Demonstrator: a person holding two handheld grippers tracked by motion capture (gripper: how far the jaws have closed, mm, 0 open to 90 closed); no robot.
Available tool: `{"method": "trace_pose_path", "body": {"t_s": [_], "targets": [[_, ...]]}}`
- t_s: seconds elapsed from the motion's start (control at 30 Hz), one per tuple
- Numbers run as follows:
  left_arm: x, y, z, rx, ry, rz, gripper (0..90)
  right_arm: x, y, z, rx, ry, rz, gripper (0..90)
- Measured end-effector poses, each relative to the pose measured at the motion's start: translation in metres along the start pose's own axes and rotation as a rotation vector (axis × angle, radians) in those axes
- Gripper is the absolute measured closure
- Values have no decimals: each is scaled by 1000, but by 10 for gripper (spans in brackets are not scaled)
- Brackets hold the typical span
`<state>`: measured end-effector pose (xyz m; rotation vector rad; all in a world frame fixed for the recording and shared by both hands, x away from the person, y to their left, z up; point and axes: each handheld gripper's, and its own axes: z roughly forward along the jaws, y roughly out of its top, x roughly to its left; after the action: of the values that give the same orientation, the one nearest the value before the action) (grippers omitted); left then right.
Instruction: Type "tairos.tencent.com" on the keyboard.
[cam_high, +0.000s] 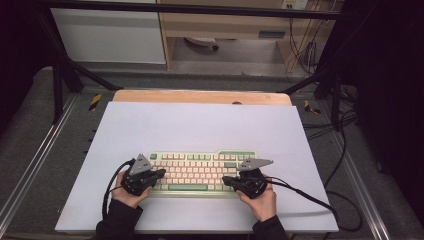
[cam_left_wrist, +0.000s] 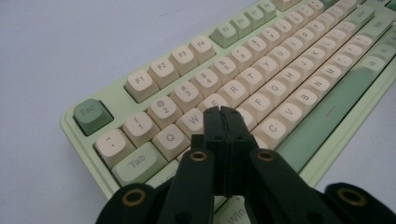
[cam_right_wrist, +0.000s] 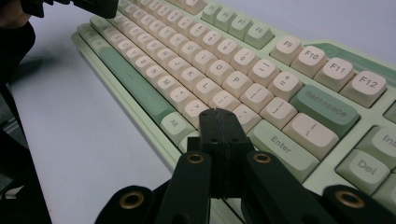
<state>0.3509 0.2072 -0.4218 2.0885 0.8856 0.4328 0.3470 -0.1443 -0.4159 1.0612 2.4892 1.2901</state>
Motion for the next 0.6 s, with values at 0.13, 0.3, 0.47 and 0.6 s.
{"method": "trace_pose_path", "body": {"t_s": [0.13,0.3,0.47,0.6], "targets": [[1,-1,-2,-2,1,-3,899,2,2,4,3,5,-7,900],[2,-1,-4,-5,1,-9,899,4,5,10,15,6,-16,900],[2,-1,-5,-7,-1,-9,899,9,11,18,21,15,-25,900],[2,-1,-5,-9,-1,-9,899,11,14,24,29,13,-31,900]]}}
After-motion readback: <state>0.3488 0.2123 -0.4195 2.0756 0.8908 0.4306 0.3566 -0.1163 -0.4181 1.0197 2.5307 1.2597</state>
